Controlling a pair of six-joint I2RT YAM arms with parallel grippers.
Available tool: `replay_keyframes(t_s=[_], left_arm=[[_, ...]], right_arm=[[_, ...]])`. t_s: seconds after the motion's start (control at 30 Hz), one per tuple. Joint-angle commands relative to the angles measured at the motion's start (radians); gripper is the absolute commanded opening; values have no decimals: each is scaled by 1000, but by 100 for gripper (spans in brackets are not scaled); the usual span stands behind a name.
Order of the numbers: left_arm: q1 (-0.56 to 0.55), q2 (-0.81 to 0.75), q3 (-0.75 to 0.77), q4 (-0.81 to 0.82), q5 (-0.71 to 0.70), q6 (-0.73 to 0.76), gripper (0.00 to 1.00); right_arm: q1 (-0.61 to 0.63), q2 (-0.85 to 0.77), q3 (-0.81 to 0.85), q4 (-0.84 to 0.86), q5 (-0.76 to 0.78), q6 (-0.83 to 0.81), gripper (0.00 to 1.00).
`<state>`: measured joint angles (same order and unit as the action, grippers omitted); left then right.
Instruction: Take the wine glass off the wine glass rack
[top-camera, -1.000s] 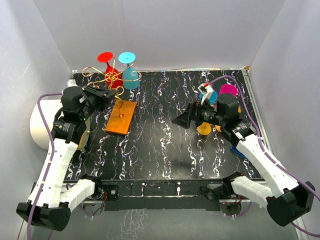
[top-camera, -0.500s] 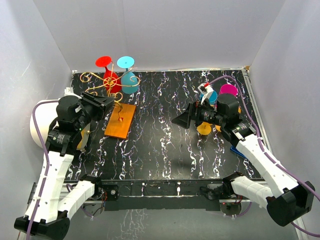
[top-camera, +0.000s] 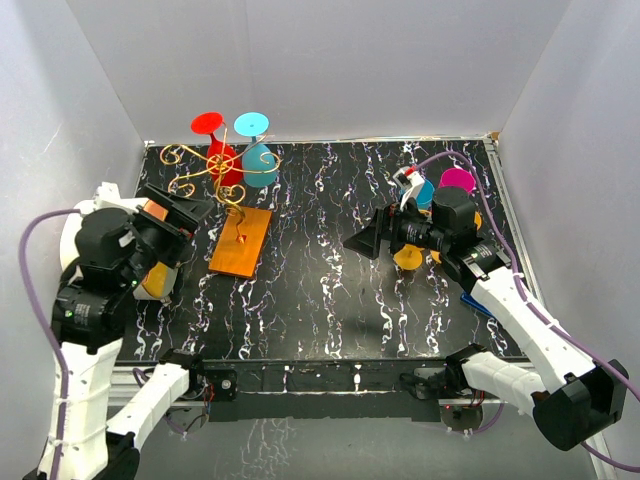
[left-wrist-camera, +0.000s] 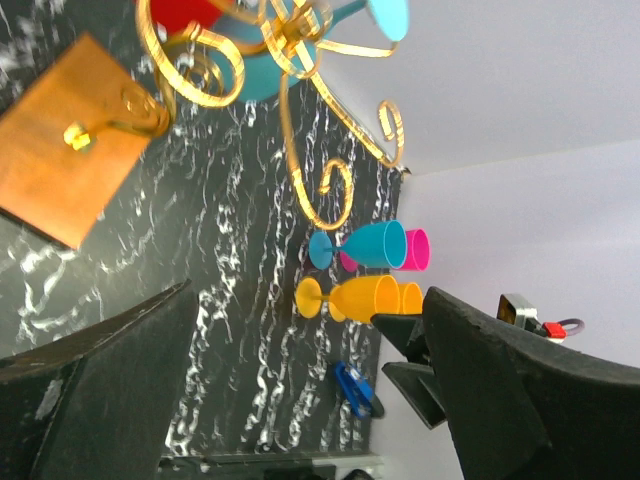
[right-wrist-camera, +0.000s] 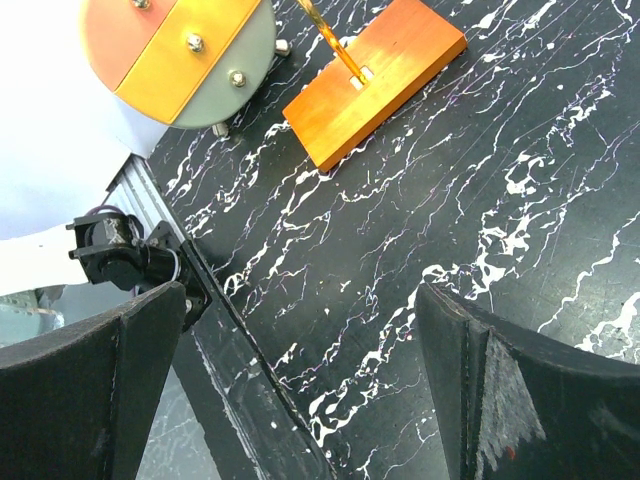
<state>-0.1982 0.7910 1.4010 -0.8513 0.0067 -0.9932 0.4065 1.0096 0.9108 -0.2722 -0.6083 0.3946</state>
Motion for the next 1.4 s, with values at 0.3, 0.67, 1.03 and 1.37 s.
replay_keyframes(t_s=[0.3,0.67,1.03,1.37], left_arm=[[4,528,659,-115,-147,557,99],[167,834,873,57,-61,638,99],[495,935,742,235,567,339,90],[525,1006,564,535,832,108,78]], right_arm=[[5,-14,82,-17,-22,-21,98],[5,16,149,-98,-54,0,98],[6,36,166,-116,-58,10,98],[6,21,191,-122,-67,18,98]])
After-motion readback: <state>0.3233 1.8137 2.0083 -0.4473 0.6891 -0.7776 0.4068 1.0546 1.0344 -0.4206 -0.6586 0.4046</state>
